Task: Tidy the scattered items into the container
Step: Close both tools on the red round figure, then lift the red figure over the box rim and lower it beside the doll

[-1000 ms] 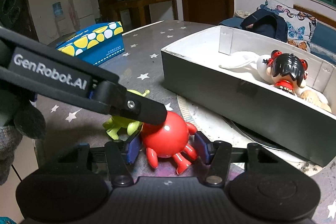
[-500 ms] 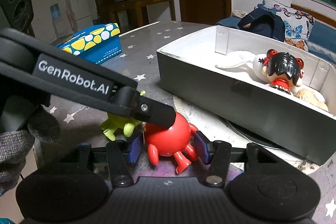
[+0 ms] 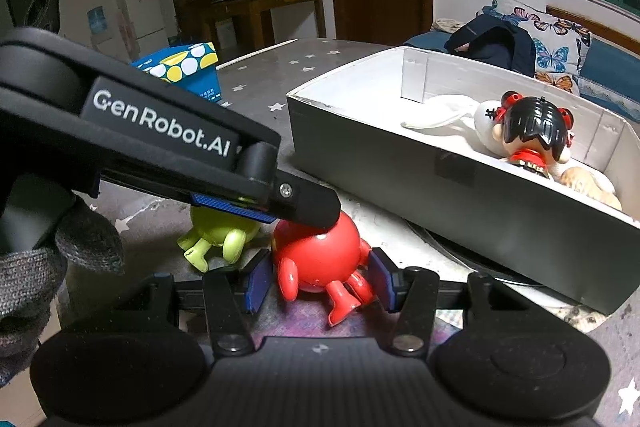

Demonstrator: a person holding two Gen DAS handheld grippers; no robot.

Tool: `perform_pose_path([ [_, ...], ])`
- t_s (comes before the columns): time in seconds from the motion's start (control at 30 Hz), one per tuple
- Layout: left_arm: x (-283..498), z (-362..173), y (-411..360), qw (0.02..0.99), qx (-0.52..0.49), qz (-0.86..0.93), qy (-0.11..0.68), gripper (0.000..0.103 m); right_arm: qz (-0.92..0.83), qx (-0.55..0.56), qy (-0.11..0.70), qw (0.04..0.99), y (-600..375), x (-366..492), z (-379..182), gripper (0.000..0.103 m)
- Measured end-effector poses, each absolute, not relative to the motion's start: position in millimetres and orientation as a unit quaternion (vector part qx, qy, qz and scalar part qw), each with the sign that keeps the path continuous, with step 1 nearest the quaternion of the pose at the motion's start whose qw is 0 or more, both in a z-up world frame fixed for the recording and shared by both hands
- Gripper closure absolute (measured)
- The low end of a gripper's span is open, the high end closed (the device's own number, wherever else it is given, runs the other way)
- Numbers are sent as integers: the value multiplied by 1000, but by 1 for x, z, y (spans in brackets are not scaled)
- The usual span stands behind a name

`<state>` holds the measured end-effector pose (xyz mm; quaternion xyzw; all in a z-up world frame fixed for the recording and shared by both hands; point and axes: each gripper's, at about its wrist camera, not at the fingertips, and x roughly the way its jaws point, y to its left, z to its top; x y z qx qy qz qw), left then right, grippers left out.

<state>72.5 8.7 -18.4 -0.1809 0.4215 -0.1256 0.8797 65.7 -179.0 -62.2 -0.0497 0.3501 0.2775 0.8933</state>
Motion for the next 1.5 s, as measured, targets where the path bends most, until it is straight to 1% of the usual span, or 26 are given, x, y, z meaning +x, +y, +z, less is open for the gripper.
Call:
perform_pose_path([
  [0.4, 74, -20, 10, 871, -210, -119, 428, 60, 274, -29, 350, 895, -182, 65, -62, 51],
  [0.5, 74, -20, 10, 866, -216, -125, 434, 61, 274, -22, 347, 896, -184, 63, -60, 54],
  [0.8, 70, -14, 3, 870, -198, -126, 433, 61, 273, -3, 349, 896, -188, 61, -58, 55],
  [1.2, 59, 23, -8, 892, -175, -136, 394, 61, 272, 2, 312, 910, -194, 52, -27, 55],
  [1.5, 71, 50, -18, 904, -160, -152, 366, 61, 263, 7, 284, 922, -202, 62, -2, 55],
])
